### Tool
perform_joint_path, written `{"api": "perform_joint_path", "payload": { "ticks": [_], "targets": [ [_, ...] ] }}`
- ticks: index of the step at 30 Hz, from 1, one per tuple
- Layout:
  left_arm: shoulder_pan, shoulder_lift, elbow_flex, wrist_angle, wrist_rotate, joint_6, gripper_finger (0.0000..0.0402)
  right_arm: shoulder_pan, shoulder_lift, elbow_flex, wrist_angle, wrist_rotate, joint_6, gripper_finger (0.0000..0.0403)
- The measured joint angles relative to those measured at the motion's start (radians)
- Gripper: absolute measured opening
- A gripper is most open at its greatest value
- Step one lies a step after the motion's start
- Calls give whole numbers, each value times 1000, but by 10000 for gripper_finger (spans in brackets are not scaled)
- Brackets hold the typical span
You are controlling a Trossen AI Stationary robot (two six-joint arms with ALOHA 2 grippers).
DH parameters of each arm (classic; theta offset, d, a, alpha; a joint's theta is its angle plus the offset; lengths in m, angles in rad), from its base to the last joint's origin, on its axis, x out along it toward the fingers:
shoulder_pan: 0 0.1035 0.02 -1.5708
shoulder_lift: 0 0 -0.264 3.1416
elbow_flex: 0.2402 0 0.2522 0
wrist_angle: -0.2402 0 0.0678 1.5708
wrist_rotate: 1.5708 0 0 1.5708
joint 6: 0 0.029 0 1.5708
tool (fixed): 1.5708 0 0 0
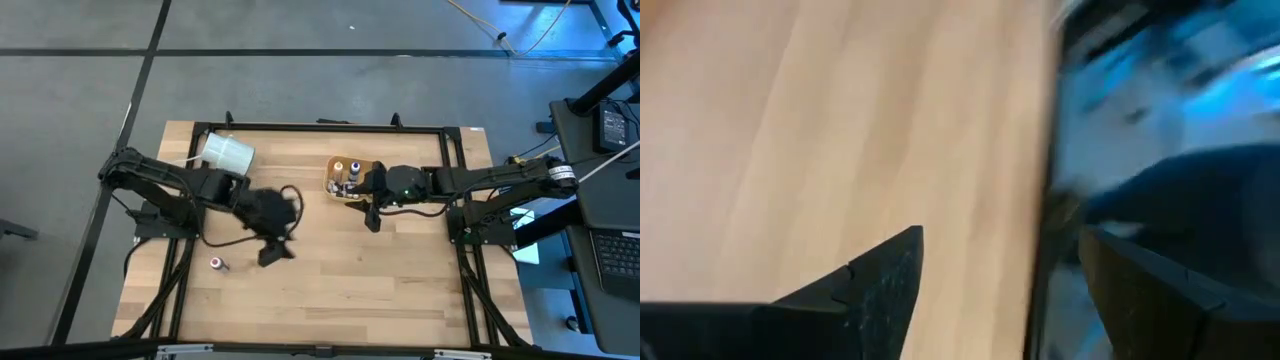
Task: Pick & Place food coloring
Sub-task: Put the large pink food coloring bottles into the yellow bin
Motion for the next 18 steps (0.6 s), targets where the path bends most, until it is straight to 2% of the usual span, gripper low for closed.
{"api": "perform_joint_path", "payload": {
  "ticks": [5,9,13,18],
  "targets": [
    [-111,3,0,-395,-109,-329,261,0,0,0,2,0,0,173],
    [-214,6,0,-580,-170,-599,262,0,0,0,20,0,1,173],
    [-301,6,-10,-613,-207,-777,262,0,0,0,49,0,4,173],
    [-385,6,-82,-613,-201,-935,262,0,0,0,87,1,4,173]
  ]
}}
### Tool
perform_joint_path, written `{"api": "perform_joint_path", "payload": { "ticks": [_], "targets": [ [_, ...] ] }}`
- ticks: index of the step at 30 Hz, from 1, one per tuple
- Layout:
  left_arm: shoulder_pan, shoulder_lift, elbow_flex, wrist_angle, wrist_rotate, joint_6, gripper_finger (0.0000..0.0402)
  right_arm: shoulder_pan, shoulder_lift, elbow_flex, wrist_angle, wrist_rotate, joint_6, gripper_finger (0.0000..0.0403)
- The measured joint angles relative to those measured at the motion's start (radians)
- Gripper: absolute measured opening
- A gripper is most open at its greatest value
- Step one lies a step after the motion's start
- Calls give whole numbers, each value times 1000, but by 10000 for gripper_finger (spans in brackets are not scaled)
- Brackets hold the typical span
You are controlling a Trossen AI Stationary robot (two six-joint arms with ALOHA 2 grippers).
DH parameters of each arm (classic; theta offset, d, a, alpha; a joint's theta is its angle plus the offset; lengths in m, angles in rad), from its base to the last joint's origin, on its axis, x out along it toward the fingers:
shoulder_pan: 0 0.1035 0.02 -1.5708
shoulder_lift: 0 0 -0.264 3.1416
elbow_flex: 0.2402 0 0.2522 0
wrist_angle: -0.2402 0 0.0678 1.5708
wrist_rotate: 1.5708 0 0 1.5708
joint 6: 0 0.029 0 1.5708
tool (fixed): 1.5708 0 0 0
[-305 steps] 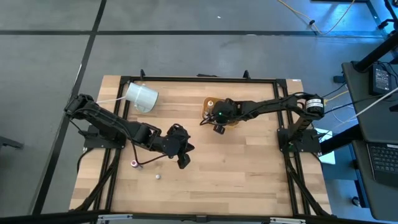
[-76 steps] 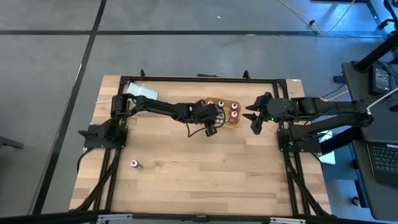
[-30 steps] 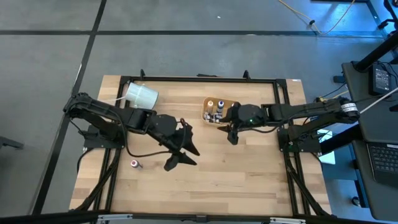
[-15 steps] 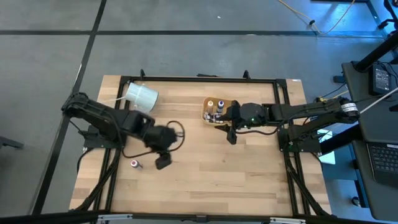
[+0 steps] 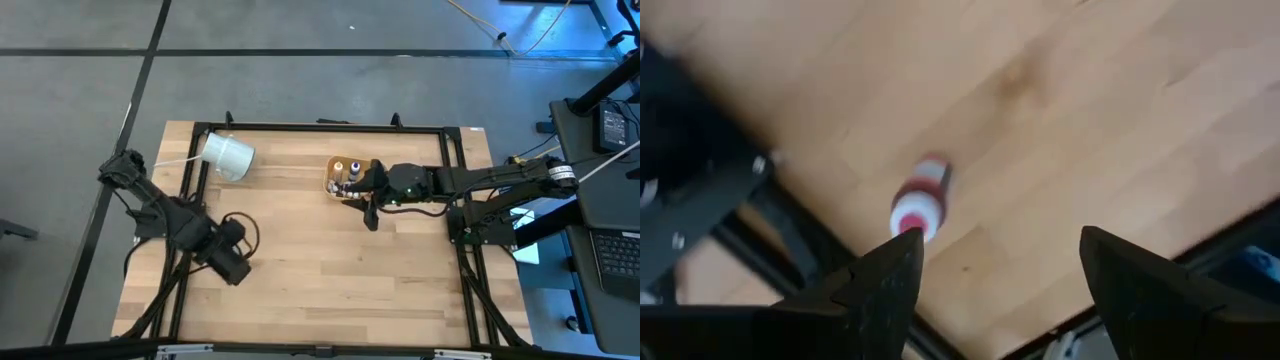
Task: Pick & Place food coloring
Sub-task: Put the large pink food coloring bottles into the yellow bin
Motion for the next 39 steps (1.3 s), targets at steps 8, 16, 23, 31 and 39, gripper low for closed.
{"api": "perform_joint_path", "payload": {
  "ticks": [8,16,23,31,39],
  "targets": [
    [-74,0,-122,70,41,-172,262,0,0,0,18,0,30,173],
    [-102,0,-221,113,38,-252,262,21,0,0,18,-9,51,173],
    [-106,1,-229,175,-6,-252,262,44,0,0,16,-8,51,173],
    [-106,0,-229,185,-6,-183,262,45,0,0,16,-8,49,173],
    [-106,0,-229,186,-4,147,262,45,0,0,14,-8,27,173]
  ]
}}
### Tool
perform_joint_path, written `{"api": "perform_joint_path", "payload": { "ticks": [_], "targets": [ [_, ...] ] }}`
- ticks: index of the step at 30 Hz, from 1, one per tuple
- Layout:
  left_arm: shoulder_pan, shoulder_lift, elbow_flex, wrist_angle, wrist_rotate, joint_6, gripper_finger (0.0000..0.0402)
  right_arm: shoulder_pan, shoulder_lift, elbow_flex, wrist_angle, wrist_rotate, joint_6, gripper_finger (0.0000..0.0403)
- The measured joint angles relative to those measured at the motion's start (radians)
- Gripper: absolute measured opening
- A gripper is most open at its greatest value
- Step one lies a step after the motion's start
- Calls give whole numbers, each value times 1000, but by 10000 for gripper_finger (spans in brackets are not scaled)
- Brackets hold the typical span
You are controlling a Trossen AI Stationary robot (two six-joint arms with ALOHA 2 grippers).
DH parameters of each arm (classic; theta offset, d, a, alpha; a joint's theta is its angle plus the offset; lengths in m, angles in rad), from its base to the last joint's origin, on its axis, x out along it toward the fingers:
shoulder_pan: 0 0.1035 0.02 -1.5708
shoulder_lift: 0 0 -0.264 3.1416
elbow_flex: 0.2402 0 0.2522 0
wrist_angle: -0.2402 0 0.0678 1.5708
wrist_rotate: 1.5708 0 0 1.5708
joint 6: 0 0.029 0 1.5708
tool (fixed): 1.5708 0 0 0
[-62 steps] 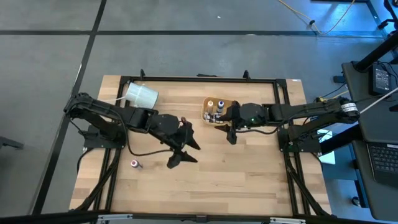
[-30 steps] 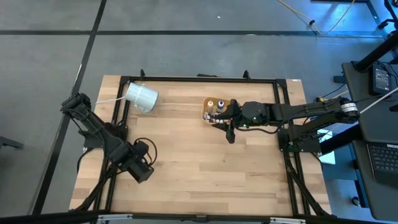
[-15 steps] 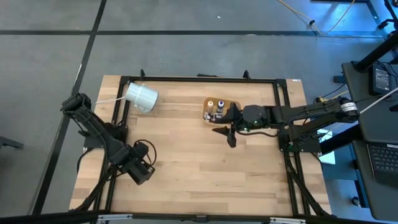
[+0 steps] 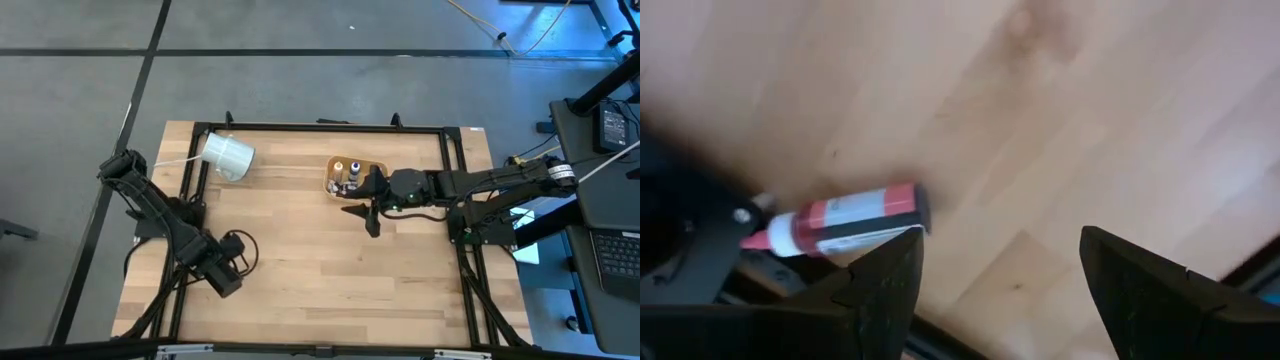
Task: Pick & Place food coloring
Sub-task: Put the large pink food coloring bottles into the yellow bin
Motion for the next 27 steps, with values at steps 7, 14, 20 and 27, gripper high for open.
{"api": "perform_joint_path", "payload": {
  "ticks": [7,14,20,27],
  "targets": [
    [1,0,0,105,75,-5,262,0,0,0,-43,0,0,173],
    [1,3,0,82,161,79,262,0,0,0,-70,0,0,173],
    [1,5,1,80,165,183,262,0,0,0,-72,0,0,173],
    [1,18,-72,64,178,275,262,0,0,0,-76,0,-3,173]
  ]
}}
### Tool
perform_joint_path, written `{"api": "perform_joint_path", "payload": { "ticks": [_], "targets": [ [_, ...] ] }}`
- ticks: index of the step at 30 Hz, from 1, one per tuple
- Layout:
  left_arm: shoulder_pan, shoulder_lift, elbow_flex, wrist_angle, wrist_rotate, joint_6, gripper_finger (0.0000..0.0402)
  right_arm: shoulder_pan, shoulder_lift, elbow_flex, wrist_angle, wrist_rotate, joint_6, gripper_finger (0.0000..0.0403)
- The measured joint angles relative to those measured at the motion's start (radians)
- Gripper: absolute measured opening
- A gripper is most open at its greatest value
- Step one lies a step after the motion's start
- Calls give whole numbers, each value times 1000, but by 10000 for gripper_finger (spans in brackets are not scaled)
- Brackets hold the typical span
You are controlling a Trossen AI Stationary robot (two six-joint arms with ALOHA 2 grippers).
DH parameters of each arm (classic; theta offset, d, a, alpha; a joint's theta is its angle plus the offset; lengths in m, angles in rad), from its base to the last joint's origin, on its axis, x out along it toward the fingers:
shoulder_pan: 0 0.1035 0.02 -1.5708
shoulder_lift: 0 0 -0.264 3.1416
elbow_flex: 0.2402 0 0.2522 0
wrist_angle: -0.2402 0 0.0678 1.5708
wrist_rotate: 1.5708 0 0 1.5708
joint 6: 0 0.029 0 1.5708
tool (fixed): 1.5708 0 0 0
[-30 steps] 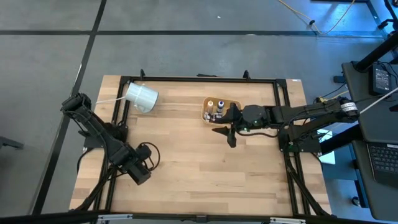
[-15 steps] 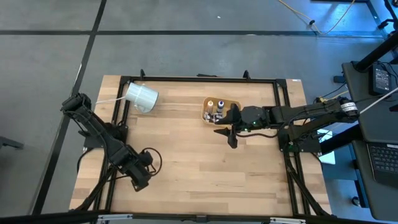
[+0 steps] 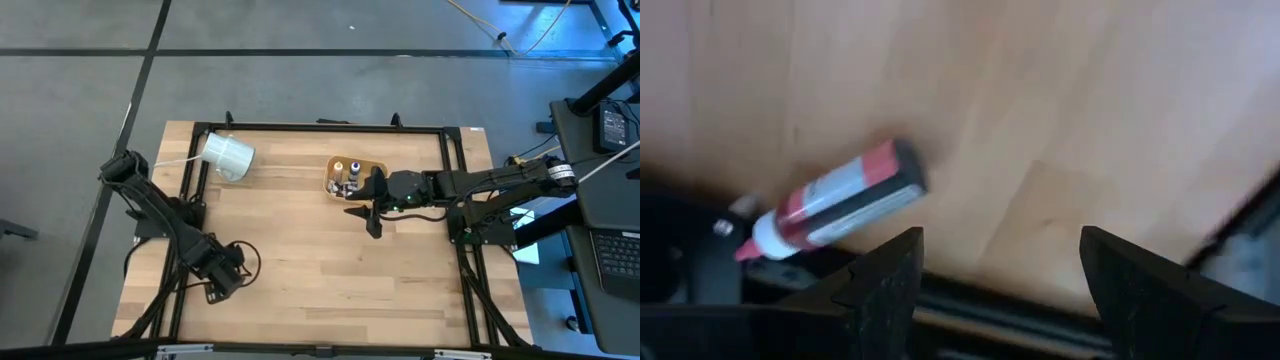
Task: Pick & Place food coloring
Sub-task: Put the large pink food coloring bottles into the yellow bin
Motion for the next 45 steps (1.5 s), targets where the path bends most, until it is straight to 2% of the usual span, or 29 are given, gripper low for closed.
{"api": "perform_joint_path", "payload": {
  "ticks": [5,10,13,19,24,27,33,40,45],
  "targets": [
    [-1,2,-105,-10,15,88,262,0,0,0,-5,0,0,173],
    [0,2,-166,-10,-93,258,262,0,0,0,-6,0,0,173],
    [0,2,-201,11,-98,349,262,0,0,0,-6,0,4,173],
    [0,2,-283,103,-28,372,262,0,0,0,-7,0,5,173],
    [1,25,-297,141,-102,391,262,0,0,0,-6,0,5,173],
    [1,53,-297,176,-108,440,258,0,0,0,-7,0,5,173],
    [1,114,-296,294,-96,455,213,0,0,0,-8,0,4,173],
    [0,113,-294,309,-82,416,142,0,0,0,-14,0,4,173],
    [19,115,-256,299,-78,337,125,0,-7,0,-16,-15,12,173]
  ]
}}
